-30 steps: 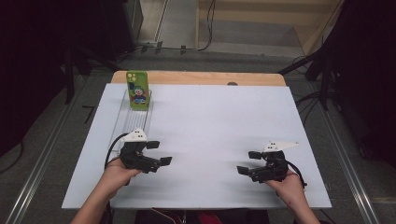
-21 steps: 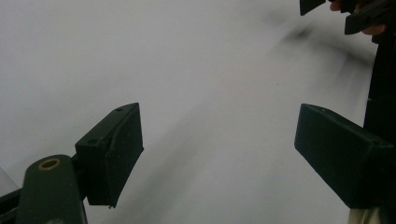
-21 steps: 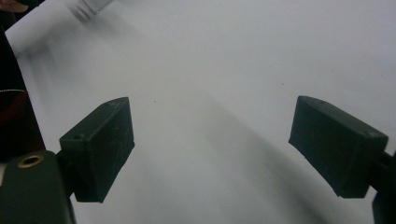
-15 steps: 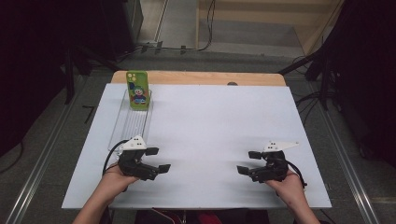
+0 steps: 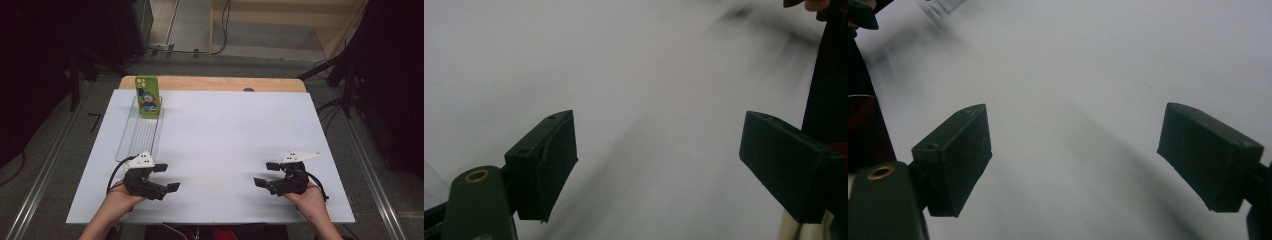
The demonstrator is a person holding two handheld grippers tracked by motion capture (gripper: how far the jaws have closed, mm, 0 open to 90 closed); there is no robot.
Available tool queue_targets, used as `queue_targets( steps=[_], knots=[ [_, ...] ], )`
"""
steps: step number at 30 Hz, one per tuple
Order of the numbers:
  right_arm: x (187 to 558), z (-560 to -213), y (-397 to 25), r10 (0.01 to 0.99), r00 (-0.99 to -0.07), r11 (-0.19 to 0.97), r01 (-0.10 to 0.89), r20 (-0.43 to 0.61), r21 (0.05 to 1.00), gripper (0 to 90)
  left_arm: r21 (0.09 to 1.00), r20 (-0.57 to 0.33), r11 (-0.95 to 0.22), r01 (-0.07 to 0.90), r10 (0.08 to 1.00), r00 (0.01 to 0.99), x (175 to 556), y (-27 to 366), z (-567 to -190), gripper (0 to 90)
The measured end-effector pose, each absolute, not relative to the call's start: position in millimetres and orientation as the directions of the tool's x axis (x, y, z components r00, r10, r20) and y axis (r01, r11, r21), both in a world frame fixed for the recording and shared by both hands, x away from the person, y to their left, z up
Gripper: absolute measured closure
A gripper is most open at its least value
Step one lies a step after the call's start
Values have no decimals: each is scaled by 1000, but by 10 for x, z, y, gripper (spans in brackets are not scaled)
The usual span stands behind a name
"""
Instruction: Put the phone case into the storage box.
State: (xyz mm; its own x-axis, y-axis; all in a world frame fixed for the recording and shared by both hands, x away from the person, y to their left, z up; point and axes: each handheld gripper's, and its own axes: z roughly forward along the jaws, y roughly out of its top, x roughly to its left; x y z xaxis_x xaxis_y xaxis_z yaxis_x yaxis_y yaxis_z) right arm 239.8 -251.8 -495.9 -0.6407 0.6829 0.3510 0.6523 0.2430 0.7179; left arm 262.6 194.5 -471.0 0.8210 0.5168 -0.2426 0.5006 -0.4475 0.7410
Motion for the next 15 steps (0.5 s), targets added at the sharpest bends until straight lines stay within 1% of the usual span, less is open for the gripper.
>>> queue_targets(
  steps=[15],
  knots=[
    [2404,-4969,-2527,682,-641,246,654,352,715,118,738,-239,-429,520,555,797,2589,2078,-4787,162]
  ],
)
